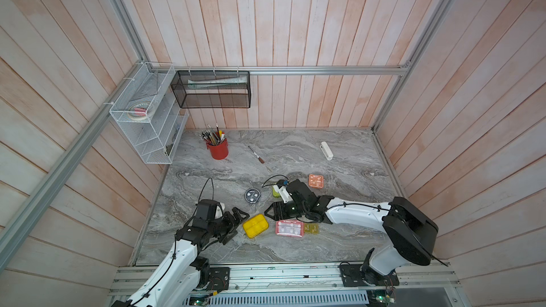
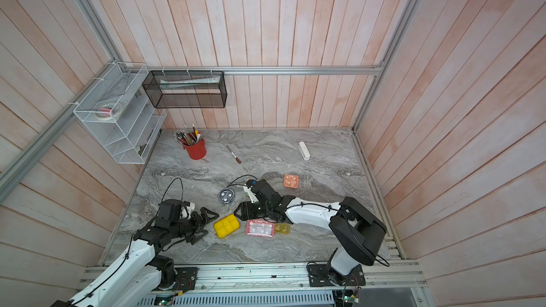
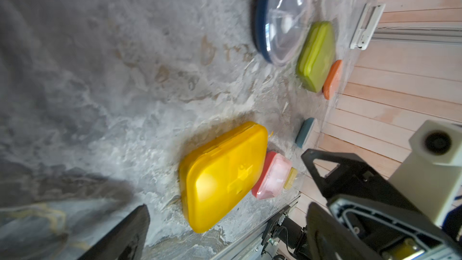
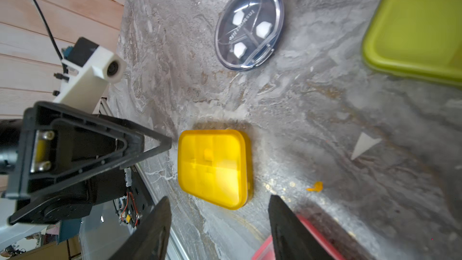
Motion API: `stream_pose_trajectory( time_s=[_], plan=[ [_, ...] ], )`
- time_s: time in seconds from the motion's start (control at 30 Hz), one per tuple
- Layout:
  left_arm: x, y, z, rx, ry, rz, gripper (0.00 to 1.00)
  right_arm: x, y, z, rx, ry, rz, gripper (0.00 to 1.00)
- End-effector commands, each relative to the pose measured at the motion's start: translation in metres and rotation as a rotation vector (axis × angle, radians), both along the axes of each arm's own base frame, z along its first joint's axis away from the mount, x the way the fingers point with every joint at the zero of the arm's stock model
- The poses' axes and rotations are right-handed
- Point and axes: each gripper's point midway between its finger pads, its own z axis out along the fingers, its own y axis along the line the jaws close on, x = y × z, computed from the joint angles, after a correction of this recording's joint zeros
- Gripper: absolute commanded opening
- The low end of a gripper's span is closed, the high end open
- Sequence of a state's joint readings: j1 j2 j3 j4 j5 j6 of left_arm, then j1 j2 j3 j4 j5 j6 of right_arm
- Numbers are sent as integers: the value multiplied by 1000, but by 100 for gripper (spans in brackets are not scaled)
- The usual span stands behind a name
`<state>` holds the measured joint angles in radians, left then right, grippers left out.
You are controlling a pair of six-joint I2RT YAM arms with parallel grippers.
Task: Close pillboxes
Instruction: Close the lid on the pillbox, then adjust the pillbox at the center of the board.
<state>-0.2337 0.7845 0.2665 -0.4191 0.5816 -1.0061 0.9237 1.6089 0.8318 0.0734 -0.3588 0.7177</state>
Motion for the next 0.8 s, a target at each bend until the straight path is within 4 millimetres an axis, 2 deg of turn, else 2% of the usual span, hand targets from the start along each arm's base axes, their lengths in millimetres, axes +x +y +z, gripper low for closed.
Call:
stream_pose_trajectory(
  time_s=[0.0, 0.4, 0.77],
  plan=[
    [4, -9, 7, -62, -17, -8, 100, 0, 0, -12, -51, 15, 64, 64],
    [11, -25, 3, -142, -20, -24, 100, 0, 18, -29, -20, 73, 109, 64],
    [34, -32, 7, -115, -65, -80, 100, -18, 28, -36, 19, 125, 128, 64]
  ],
)
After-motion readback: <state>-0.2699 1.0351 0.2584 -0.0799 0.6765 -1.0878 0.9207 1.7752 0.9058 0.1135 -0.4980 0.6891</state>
